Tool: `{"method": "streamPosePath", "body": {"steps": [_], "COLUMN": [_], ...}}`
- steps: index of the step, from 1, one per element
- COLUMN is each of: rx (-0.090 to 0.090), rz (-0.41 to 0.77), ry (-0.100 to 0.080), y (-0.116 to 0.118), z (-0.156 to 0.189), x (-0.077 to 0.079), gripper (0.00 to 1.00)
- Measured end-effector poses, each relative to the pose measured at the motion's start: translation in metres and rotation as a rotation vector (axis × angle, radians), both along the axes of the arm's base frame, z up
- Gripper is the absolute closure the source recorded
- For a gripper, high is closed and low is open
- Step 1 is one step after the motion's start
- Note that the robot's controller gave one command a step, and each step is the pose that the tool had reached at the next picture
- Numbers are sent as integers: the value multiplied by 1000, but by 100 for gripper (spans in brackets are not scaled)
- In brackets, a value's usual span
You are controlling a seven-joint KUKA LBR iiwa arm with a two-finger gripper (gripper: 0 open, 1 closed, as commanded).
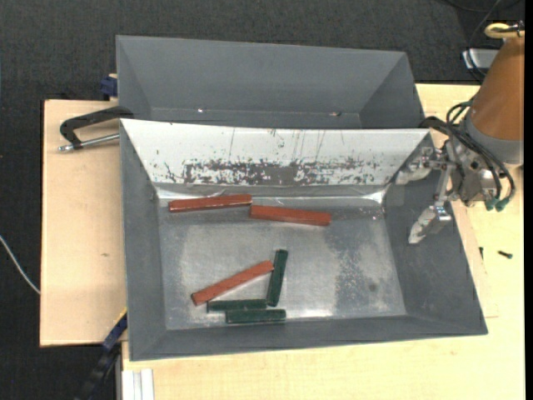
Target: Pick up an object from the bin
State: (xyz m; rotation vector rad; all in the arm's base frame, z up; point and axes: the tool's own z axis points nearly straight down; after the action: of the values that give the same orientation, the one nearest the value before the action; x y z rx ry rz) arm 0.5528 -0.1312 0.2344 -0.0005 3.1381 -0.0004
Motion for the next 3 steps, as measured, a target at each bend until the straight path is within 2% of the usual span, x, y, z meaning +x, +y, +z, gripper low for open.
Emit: {"method": "streamPosePath", "body": {"steps": [1,2,3], "rx": [0,-1,1], "rz": [0,-27,9], "ry": [0,-5,2], "y": [0,34,73], "z": [0,-49,-88], "x": [0,1,-5], "gripper": [0,0,0]}}
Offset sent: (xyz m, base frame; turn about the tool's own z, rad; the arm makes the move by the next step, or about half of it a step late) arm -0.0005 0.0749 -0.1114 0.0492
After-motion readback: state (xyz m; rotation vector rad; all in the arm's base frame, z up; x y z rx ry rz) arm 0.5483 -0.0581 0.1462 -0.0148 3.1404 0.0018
